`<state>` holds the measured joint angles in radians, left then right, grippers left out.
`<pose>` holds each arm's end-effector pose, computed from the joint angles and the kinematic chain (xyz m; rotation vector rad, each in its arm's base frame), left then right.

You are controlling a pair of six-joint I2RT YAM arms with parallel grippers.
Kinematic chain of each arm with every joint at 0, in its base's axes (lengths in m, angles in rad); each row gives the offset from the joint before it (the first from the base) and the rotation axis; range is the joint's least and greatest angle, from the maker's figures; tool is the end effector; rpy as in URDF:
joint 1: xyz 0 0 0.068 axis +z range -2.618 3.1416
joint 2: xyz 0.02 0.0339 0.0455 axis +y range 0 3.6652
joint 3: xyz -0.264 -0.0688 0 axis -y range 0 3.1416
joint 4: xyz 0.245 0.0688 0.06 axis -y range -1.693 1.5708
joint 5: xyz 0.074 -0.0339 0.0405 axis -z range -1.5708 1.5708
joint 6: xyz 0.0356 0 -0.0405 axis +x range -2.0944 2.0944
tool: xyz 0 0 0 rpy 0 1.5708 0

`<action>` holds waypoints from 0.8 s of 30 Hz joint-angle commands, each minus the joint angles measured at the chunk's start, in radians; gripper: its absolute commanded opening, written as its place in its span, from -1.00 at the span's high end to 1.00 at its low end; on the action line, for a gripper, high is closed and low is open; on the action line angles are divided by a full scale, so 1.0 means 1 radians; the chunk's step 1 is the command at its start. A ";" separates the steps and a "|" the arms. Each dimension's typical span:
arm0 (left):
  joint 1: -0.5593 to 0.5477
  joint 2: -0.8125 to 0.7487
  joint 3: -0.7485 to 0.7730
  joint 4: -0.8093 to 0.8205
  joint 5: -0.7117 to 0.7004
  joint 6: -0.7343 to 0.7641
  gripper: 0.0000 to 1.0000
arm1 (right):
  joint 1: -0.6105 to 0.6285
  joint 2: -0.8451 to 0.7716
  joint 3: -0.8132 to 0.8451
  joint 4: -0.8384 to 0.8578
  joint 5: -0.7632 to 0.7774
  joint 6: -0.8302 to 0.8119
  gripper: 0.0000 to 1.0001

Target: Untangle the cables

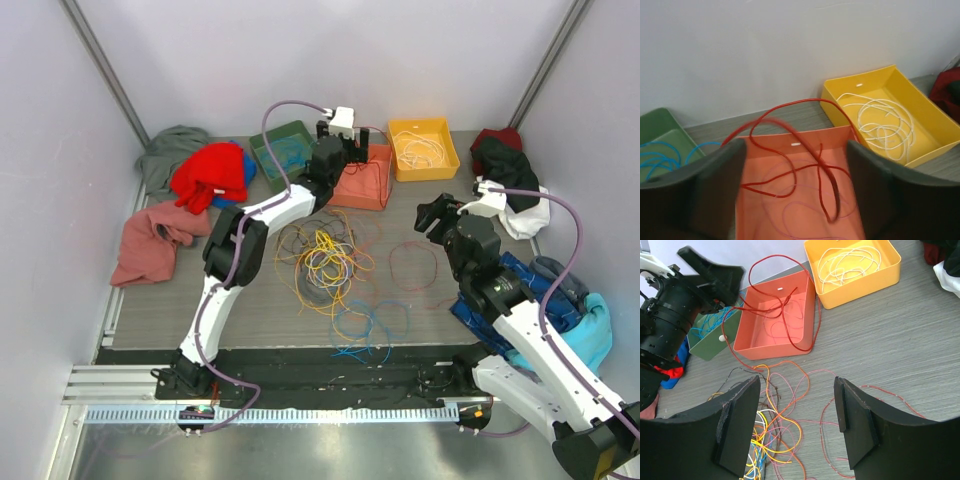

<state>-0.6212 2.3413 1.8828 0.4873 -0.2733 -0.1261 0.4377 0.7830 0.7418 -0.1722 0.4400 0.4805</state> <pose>0.4596 -0.3172 0.2514 0.1661 1.5466 -0.3814 0.1730 0.0642 0.3271 0.3517 1.7364 0.2736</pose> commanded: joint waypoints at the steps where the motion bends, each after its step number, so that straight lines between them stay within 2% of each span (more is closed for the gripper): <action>1: -0.003 -0.092 0.045 -0.021 0.029 -0.009 -0.99 | 0.007 -0.016 0.004 0.050 0.013 0.000 -0.37; 5: -0.008 -0.177 -0.005 -0.027 0.019 0.006 -0.99 | 0.009 -0.022 0.007 0.050 0.006 0.004 -0.37; 10: -0.021 -0.345 -0.155 0.001 -0.001 0.036 -1.00 | 0.007 -0.021 0.013 0.053 -0.004 0.021 -0.37; 16: -0.022 -0.459 -0.257 -0.168 -0.047 0.039 -1.00 | 0.007 -0.028 0.016 0.053 -0.014 0.030 -0.37; 20: -0.020 -0.511 -0.395 -0.173 -0.141 -0.042 -1.00 | 0.009 -0.033 0.014 0.053 -0.017 0.036 -0.37; 23: -0.002 -0.516 -0.464 -0.180 -0.106 -0.150 -1.00 | 0.007 -0.031 0.011 0.053 -0.023 0.043 -0.37; 24: 0.008 -0.511 -0.476 -0.187 -0.066 -0.256 -1.00 | 0.009 -0.033 0.011 0.054 -0.024 0.044 -0.37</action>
<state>-0.6388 1.8259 1.4750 0.3557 -0.3565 -0.1745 0.4416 0.7654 0.7418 -0.1658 0.4202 0.5068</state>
